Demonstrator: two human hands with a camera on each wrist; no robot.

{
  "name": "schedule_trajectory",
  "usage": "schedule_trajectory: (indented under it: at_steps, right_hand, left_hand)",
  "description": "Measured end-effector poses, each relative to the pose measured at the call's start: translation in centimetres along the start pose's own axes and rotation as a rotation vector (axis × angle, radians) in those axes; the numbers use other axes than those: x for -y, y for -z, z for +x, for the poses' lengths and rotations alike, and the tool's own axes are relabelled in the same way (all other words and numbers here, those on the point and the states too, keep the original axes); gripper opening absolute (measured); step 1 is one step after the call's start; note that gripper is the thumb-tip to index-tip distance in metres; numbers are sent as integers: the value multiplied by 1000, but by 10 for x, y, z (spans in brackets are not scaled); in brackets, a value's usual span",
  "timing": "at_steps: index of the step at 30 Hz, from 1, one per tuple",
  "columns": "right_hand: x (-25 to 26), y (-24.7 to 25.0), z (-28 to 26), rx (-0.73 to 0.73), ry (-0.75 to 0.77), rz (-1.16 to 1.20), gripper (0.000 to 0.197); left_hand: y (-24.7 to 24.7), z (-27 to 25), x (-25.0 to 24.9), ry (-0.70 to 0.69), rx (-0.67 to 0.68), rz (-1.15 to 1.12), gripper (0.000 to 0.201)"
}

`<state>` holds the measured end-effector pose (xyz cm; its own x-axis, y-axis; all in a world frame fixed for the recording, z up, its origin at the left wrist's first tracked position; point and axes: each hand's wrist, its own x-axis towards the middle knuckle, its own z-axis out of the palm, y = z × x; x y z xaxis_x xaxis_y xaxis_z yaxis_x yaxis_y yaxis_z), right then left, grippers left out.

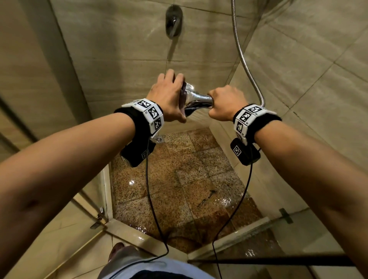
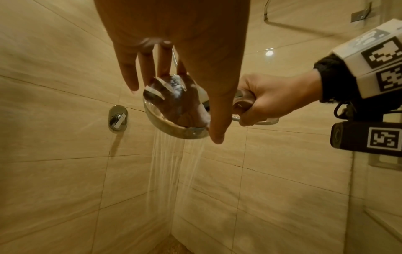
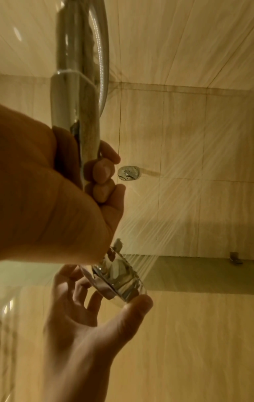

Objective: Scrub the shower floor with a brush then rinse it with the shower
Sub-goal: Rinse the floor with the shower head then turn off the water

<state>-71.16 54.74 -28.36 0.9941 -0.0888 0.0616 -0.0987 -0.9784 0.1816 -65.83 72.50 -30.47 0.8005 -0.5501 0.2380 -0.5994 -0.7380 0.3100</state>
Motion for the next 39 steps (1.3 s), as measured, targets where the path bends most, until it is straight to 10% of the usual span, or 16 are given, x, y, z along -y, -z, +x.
schedule_trajectory:
  at_steps: [39]
  right_hand:
    - [53,-7,20,-25,111,198,5]
  left_hand:
    - [36,-27,42,80,-18,154,93]
